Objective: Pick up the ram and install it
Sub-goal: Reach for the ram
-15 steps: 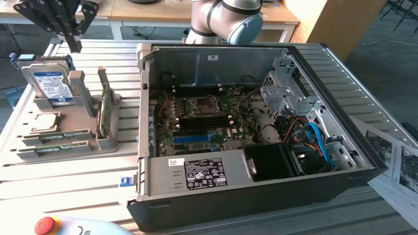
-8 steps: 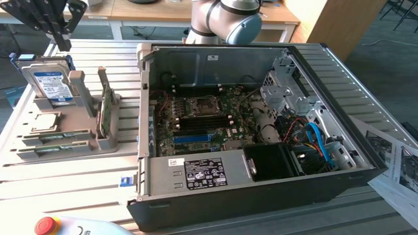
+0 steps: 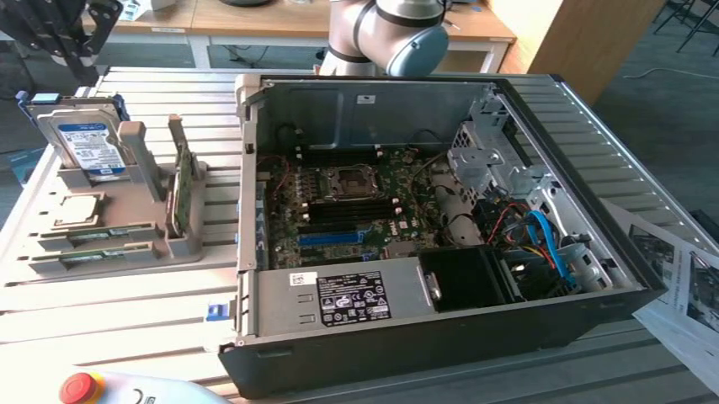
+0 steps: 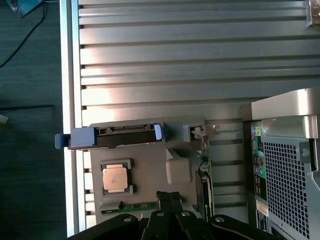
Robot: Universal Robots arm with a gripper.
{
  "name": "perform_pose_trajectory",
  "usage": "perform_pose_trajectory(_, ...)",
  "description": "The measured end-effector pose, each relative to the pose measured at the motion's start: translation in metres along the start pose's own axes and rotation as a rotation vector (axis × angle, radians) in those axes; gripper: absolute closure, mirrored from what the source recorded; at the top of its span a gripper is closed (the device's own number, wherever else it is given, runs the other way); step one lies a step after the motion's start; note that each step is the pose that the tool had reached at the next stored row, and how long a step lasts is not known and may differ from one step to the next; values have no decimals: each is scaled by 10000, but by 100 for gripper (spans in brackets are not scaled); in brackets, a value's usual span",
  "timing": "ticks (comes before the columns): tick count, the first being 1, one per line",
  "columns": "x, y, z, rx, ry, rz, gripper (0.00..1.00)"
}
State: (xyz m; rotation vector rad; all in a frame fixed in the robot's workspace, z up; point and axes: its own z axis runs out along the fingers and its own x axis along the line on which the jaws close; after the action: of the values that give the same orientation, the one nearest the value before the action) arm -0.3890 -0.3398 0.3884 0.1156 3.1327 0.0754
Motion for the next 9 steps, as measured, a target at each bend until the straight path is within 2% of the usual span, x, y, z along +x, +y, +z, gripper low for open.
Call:
perform_pose_trajectory(5,134,4,0,0,0,-1,89)
perform_pose_trajectory(9,149,2,0,0,0,-4,89)
